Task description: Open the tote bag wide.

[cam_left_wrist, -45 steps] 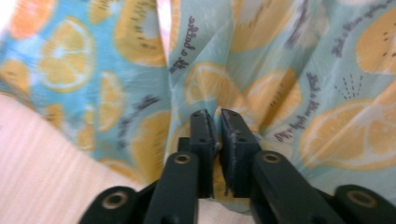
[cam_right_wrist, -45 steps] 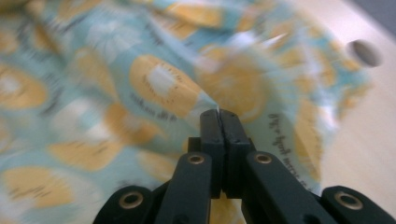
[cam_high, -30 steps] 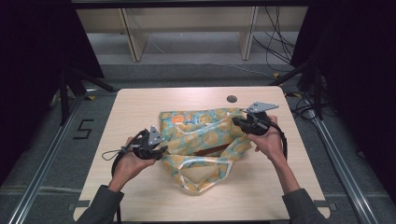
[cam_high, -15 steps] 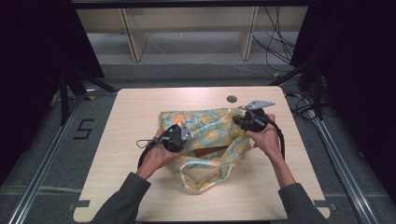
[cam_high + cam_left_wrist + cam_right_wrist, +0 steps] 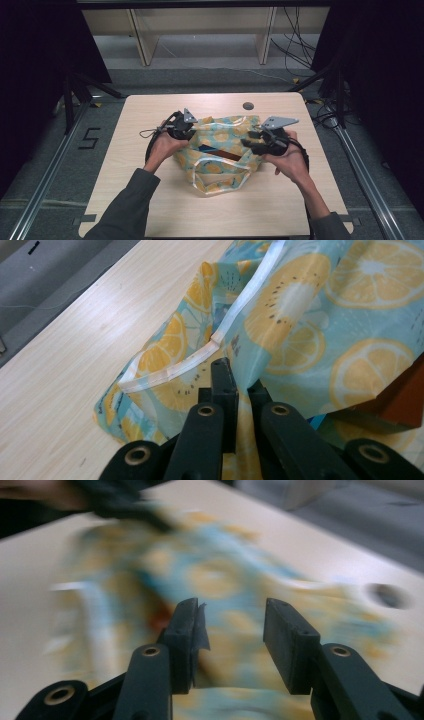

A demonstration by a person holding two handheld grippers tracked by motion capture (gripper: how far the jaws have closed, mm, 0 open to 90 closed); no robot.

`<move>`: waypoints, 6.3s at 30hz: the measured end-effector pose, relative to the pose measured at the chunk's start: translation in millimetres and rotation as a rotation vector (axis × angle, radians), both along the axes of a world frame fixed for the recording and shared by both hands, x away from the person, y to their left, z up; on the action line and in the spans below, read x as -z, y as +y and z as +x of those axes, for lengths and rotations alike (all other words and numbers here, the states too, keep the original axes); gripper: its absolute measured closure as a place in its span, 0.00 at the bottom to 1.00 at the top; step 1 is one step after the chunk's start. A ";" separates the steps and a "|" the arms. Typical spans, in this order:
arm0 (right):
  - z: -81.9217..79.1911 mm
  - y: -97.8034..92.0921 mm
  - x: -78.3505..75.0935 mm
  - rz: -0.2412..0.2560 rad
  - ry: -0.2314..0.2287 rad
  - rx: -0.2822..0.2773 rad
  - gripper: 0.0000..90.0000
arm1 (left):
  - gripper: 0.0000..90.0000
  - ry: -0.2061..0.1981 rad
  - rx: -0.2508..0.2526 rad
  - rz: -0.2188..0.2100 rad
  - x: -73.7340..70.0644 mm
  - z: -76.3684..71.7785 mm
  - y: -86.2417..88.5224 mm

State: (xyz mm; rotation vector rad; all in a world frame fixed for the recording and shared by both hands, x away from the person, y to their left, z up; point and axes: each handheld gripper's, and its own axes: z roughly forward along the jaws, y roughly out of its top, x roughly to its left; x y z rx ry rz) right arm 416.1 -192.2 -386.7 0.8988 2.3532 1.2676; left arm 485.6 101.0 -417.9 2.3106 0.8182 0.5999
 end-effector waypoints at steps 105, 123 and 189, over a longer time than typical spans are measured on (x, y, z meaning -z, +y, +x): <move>33.9 19.6 37.4 -0.128 -0.016 0.112 0.54 | 0.97 0.083 0.008 -0.156 -12.4 47.8 -27.0; 82.0 20.1 40.5 -0.168 0.042 0.140 0.85 | 0.94 0.128 0.021 -0.170 5.9 50.6 -17.7; 105.0 18.6 60.6 -0.261 0.148 0.283 1.00 | 0.89 0.092 -0.044 -0.092 29.6 55.5 -15.3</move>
